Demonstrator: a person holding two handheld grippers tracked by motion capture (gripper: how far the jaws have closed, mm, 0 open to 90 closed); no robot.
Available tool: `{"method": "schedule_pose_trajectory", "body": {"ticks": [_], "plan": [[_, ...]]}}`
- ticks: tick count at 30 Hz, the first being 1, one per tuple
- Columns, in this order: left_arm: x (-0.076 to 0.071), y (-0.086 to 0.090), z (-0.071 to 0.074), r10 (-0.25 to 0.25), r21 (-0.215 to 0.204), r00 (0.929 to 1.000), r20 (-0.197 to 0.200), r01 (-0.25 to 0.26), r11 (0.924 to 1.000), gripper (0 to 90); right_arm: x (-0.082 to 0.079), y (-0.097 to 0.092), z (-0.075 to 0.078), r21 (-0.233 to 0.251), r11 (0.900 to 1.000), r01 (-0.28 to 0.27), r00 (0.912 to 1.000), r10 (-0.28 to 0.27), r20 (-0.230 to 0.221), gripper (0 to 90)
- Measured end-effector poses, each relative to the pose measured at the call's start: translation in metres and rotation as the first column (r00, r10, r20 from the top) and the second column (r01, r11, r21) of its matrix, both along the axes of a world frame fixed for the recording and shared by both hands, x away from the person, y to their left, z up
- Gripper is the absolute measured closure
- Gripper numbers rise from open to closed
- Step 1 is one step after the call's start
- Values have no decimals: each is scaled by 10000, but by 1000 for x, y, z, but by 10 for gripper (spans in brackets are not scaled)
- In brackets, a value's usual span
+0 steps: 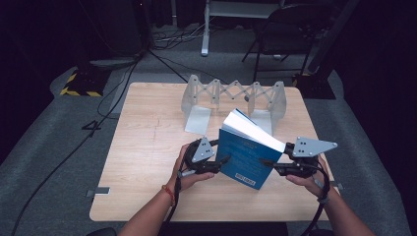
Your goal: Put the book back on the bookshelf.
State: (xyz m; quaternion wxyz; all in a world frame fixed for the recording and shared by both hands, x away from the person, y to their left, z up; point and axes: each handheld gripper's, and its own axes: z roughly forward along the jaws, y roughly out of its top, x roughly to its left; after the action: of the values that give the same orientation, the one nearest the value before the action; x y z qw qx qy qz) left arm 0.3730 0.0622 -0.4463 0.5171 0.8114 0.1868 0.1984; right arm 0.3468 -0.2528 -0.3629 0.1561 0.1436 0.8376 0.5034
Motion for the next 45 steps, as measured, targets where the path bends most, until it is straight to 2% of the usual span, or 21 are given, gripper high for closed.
{"method": "schedule_pose_trajectory", "body": {"ticks": [5,8,9,10,12,13,14,17,18,20,22,25,26,29,30,31,34,35,36,41,45], "plan": [[-7,16,-3,137,436,9996,-250,-126,9990,351,1,6,9,-231,9997,9,9995,-16,-300,583],[-13,39,-11,335,879,9972,-667,-275,9957,345,2,9,14,-379,9992,78,9987,-97,-508,585],[-13,39,-11,335,879,9972,-667,-275,9957,344,2,9,14,-379,9992,78,9987,-97,-508,585],[-17,52,-17,380,1205,9939,-1031,-254,9924,339,4,10,16,-323,9994,110,9981,-129,-605,584],[-21,65,-25,599,1640,9888,-1367,-370,9858,327,5,11,18,-473,9989,67,9980,-97,-629,583],[-21,65,-25,599,1640,9888,-1367,-370,9858,323,5,11,18,-473,9989,67,9980,-97,-629,583],[-24,79,-32,865,1798,9807,-1751,-545,9822,324,5,13,21,-602,9982,-27,9976,-15,-686,582],[-26,98,-43,1250,1795,9637,-2361,-832,9802,316,6,15,24,-739,9972,-72,9964,9,-849,585],[-26,98,-43,1250,1795,9637,-2361,-832,9802,313,7,16,25,-743,9972,-94,9958,26,-915,585],[-27,108,-47,1395,1730,9546,-2631,-956,9803,309,8,17,26,-773,9970,-82,9952,5,-983,585],[-29,116,-48,1725,1938,9475,-2693,-1222,9734,301,9,19,28,-790,9969,-35,9939,-52,-1100,583],[-31,122,-51,1822,1991,9383,-2938,-1264,9718,286,12,21,29,-722,9974,-78,9922,-12,-1246,579],[-30,123,-53,1958,2163,9359,-2929,-1346,9670,282,12,22,30,-737,9972,-82,9917,-13,-1289,579],[-30,125,-54,2079,2297,9328,-2943,-1421,9628,263,13,24,32,-816,9967,-43,9898,-73,-1423,578],[-29,126,-55,2143,2417,9277,-3058,-1420,9599,263,14,25,33,-871,9962,-53,9903,-69,-1391,578],[-30,127,-56,2171,2473,9291,-2993,-1442,9581,254,15,27,35,-883,9961,-37,9886,-96,-1499,576],[-30,129,-56,2233,2523,9275,-2999,-1486,9562,246,16,29,37,-993,9950,-77,9877,-80,-1559,576],[-30,130,-57,2252,2672,9298,-2910,-1470,9524,246,16,30,38,-1085,9941,-83,9870,-92,-1602,576],[-30,130,-57,2308,2682,9275,-2942,-1516,9514,238,18,32,39,-1152,9933,-106,9861,-87,-1659,576],[-29,131,-57,2362,2649,9217,-3077,-1554,9517,230,23,38,42,-1400,9900,-199,9837,-56,-1796,576],[-28,131,-58,2324,2626,9230,-3067,-1527,9528,228,29,43,44,-1624,9860,-376,9788,35,-2049,584]]}}
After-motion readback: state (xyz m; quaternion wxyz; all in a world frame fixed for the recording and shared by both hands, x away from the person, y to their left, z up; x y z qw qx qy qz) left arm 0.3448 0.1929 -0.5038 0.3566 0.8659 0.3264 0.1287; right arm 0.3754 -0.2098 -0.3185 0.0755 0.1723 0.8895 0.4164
